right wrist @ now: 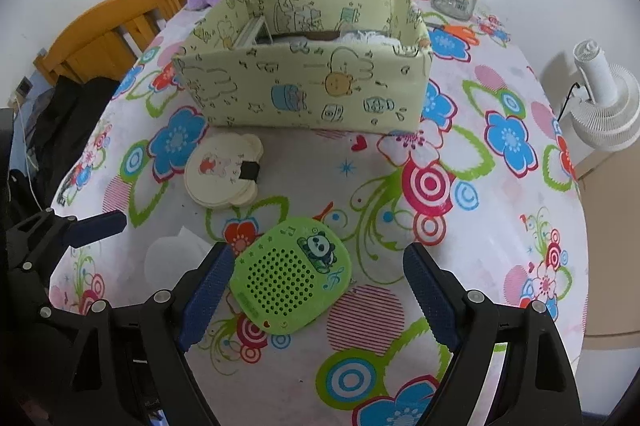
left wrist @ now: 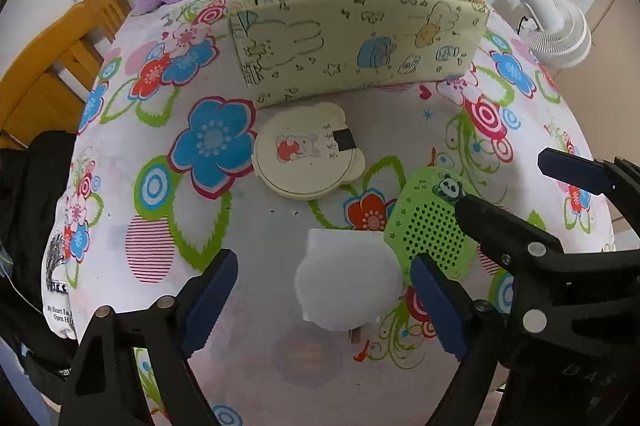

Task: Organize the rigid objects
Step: 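Grasp the white rounded object with the left tool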

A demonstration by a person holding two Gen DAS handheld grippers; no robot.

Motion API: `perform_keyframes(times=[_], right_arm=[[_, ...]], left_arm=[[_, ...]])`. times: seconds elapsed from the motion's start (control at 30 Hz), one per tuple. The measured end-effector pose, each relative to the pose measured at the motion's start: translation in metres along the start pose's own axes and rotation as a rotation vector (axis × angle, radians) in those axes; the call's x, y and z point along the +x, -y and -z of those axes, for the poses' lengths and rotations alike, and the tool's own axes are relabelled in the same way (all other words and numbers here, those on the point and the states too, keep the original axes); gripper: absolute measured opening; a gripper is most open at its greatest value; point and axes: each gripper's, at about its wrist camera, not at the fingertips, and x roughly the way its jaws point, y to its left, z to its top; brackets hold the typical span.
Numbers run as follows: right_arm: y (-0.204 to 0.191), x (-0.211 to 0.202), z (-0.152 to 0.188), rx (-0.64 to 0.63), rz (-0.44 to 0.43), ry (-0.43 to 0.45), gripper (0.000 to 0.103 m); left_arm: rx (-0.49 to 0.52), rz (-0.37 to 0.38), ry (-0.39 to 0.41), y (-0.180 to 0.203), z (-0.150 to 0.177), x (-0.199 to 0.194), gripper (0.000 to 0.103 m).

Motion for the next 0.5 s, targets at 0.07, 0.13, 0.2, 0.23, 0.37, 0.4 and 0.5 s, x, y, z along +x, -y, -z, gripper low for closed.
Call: perform_keyframes(times=[0.07,0.13,0.2,0.23,0.37,0.4,0.5], right_arm=[[-0.001,0.003,0.002,-0.001,0.003,-0.006,0.088],[-0.001,0.006,0.003,0.0,0.003,-0.014,0.088],[-0.002,0.009,0.004,0.004,0.001,-0.02,0.088],[-0.003,0.01,0.004,0.004,0.001,-0.023,0.088],[-0.005,0.013,0.005,0.01,0.0,-0.031,0.089],[-0.005,0.014,0.005,0.009,0.0,-0.032,0.089],[-0.008,0.015,0.003,0.005,0.0,-0.032,0.089]], left_arm=[[-0.005,0.009,-0.012,-0.002,0.002,0.003,0.084],[-0.008,0.015,-0.023,-0.002,0.004,0.007,0.083],[-0.007,0.023,-0.033,-0.001,0.005,0.01,0.082],[-0.009,0.029,-0.034,-0.001,0.006,0.011,0.076],[-0.005,0.055,-0.042,0.0,0.005,0.011,0.057],[0.001,0.059,-0.043,0.001,0.005,0.01,0.057],[0.01,0.062,-0.028,0.0,0.004,0.006,0.057]])
